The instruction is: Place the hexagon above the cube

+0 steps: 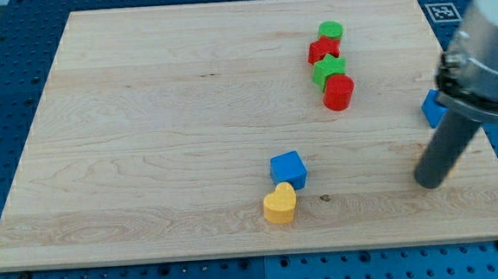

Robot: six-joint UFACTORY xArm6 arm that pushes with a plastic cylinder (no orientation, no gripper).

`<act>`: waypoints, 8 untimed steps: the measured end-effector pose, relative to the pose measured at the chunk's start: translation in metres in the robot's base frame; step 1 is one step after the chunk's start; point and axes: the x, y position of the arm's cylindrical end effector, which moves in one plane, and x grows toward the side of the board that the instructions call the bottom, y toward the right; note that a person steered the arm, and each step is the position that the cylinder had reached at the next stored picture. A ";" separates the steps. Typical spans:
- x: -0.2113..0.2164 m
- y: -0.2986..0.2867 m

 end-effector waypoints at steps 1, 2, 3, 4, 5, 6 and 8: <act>0.023 0.048; 0.013 0.085; -0.017 0.075; -0.019 0.004; -0.019 -0.032; -0.018 -0.027; -0.027 -0.016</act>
